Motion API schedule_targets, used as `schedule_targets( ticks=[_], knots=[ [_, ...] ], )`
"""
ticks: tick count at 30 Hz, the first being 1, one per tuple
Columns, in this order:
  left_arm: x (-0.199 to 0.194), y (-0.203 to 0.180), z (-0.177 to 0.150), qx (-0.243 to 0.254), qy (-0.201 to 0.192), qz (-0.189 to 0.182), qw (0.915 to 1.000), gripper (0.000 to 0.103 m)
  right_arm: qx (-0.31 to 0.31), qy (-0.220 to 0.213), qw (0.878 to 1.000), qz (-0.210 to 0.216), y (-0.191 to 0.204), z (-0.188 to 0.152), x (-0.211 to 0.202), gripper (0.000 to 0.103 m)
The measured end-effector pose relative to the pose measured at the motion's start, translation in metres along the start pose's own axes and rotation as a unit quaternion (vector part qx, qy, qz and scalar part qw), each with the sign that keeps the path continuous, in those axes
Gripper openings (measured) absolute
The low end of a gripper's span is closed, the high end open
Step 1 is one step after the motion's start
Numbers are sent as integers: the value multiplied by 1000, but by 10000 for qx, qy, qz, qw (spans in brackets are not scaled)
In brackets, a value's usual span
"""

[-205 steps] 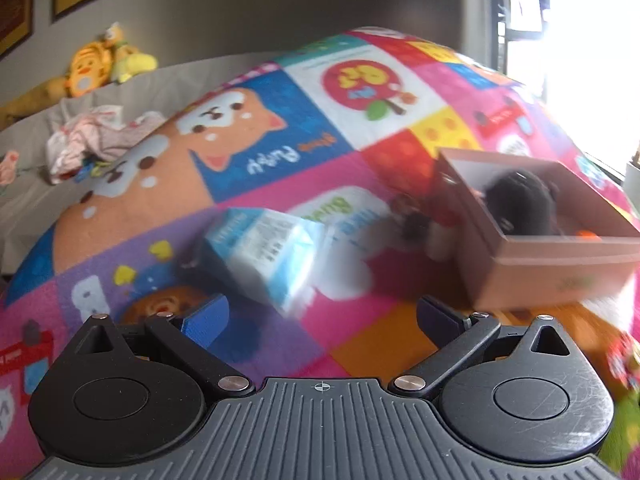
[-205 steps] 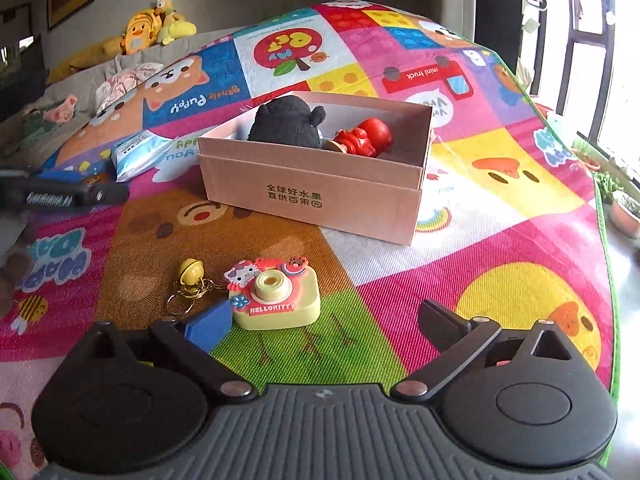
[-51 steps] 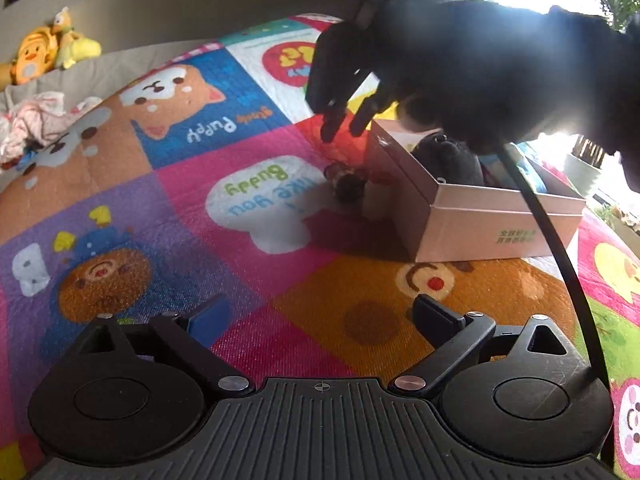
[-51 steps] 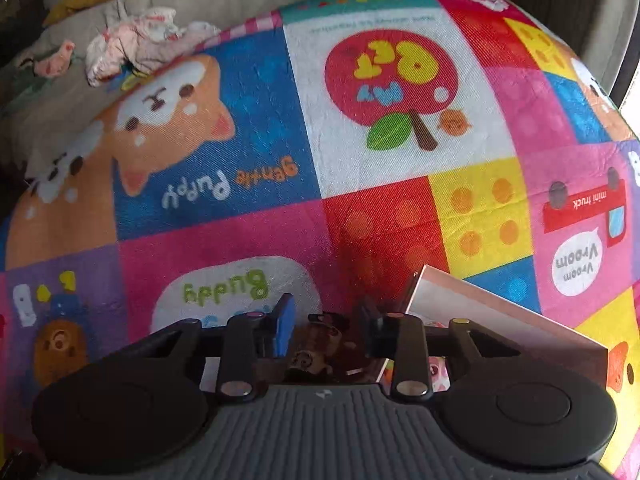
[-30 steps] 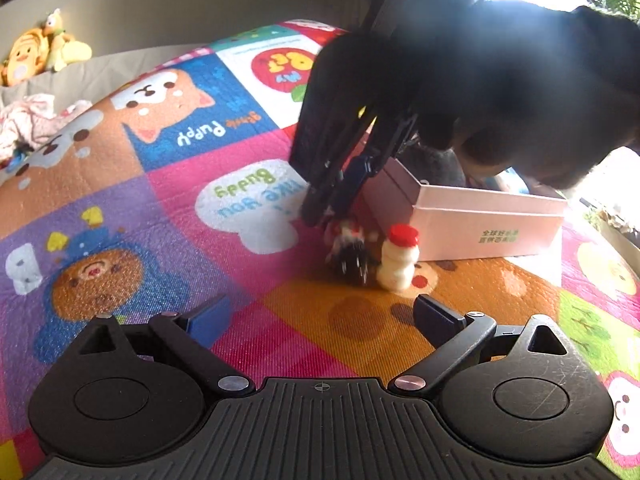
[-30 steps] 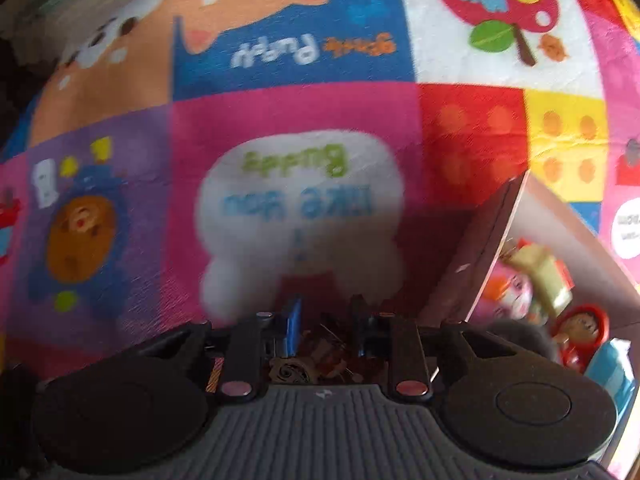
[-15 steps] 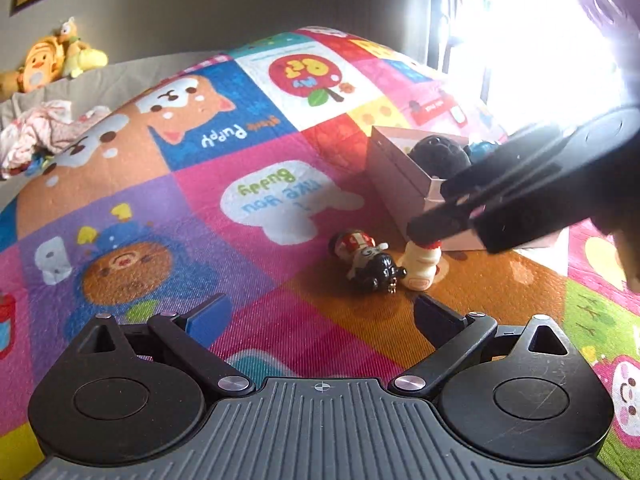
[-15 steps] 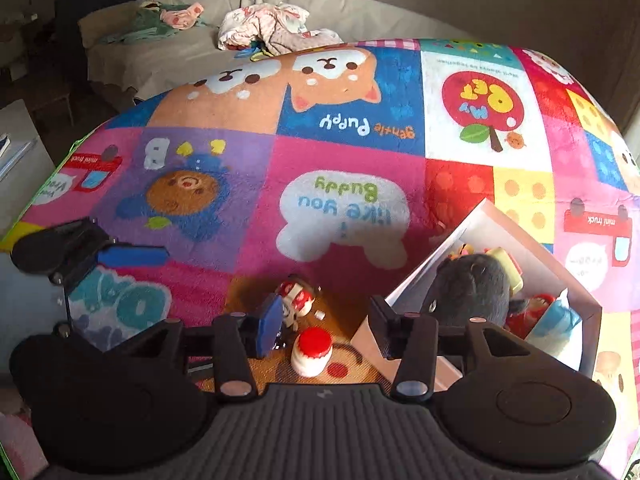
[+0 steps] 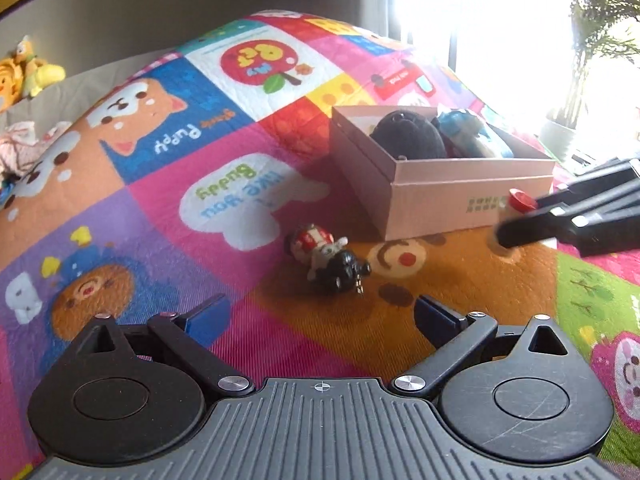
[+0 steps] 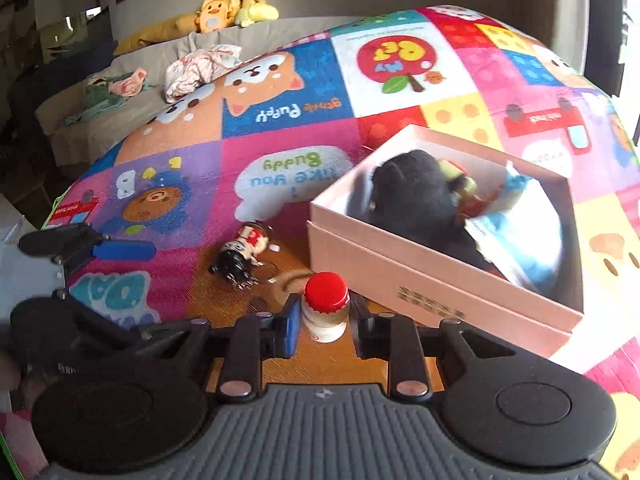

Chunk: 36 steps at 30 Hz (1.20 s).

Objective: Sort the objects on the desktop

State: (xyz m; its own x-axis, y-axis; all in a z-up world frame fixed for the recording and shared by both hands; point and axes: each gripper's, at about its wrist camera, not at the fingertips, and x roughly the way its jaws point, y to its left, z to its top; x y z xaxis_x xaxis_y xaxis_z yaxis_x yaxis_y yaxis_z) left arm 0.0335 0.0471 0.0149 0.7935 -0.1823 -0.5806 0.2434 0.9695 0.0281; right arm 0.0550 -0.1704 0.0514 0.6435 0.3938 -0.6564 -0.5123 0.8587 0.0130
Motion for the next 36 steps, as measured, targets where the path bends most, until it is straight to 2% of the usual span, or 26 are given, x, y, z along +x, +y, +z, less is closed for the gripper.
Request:
schedule_targets(
  ticks=[3,6,9,12,14,17,19,28,36],
  knots=[
    [22,6,21,-44,7,-235,9997,101,38,-88,9992,-387,-13,-27,-17,25],
    [44,11,35,-143,102,-713,9973,101,447,-85,9985,-314,-28,-47,-28,25],
    [62,10,39,-303,286,-834,9956,101,718,-107,9969,-291,-37,-60,-29,25],
    [64,2,34,-287,359,-1034,9936,101,811,-135,9963,-251,-41,-69,-28,26],
    [58,-4,30,-257,350,-1188,9920,101,777,-191,9965,-248,-40,-72,-27,31],
    [45,-15,21,-276,413,-1275,9906,101,725,-298,9968,-180,-36,-75,-27,44],
    [34,-26,12,-161,409,-1259,9911,101,801,-401,9957,-256,-38,-75,-30,67],
    [-8,-58,-17,219,479,-1597,9858,102,966,-558,9928,-447,-40,-76,-34,84],
    [-27,-60,-19,457,297,-1505,9871,102,1047,-633,9909,-566,-42,-77,-37,88]
  ],
)
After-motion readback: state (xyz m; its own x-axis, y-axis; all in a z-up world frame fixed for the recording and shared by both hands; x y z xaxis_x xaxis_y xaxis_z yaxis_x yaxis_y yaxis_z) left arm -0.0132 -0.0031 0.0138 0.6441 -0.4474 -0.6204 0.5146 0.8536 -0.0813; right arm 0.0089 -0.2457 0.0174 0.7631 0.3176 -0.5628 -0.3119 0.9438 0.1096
